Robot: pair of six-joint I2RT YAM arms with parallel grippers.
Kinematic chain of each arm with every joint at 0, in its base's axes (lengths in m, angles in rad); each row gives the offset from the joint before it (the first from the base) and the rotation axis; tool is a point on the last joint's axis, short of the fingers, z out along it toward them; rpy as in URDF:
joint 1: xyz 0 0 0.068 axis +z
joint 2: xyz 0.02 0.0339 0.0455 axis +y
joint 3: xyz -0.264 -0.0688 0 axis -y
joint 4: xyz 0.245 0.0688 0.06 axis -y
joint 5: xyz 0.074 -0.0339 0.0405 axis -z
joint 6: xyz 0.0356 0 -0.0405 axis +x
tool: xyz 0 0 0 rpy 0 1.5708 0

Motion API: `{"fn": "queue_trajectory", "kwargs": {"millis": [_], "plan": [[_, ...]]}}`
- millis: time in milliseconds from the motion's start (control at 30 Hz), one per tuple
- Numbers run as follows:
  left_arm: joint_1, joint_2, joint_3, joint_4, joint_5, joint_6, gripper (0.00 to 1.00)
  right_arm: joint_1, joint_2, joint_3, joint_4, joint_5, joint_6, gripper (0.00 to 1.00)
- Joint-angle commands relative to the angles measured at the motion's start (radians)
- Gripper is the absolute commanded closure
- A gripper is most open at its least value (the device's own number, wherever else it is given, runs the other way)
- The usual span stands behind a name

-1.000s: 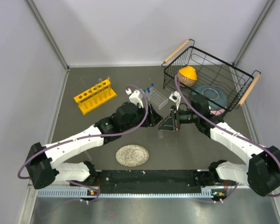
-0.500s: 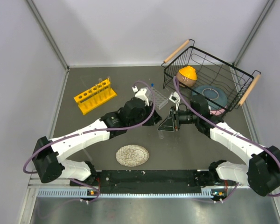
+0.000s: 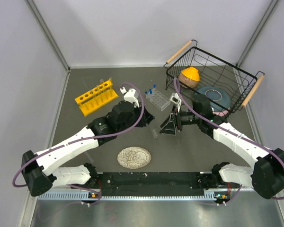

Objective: Organize the chemistry lab equipment

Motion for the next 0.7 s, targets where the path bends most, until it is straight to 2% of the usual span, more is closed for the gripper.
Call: {"fn": "queue_trajectory", "kwargs": {"millis": [0,100,233,333,467,667], "plan": [[0.068,-0.079,-0.04,-0.016,-0.047,0.031,0.85,0.004,-0.035,0.078,-0.073,-0.03,-0.098,0.37],[0.124,-0.122,-0.06,-0.051,-0.07,0.069,0.85,0.004,-0.049,0.101,-0.149,-0.076,-0.203,0.28],[0.27,-0.181,-0.077,-0.103,-0.148,0.146,0.85,0.001,-0.076,0.119,-0.27,-0.076,-0.422,0.16],[0.347,-0.236,-0.106,-0.088,-0.283,0.23,0.85,-0.004,-0.075,0.133,-0.309,-0.024,-0.454,0.16],[0.437,-0.273,-0.163,0.05,-0.435,0.377,0.85,-0.008,-0.067,0.147,-0.33,-0.007,-0.467,0.16],[0.586,-0.202,-0.189,0.251,-0.497,0.459,0.84,-0.008,-0.075,0.152,-0.346,0.005,-0.481,0.16]]}}
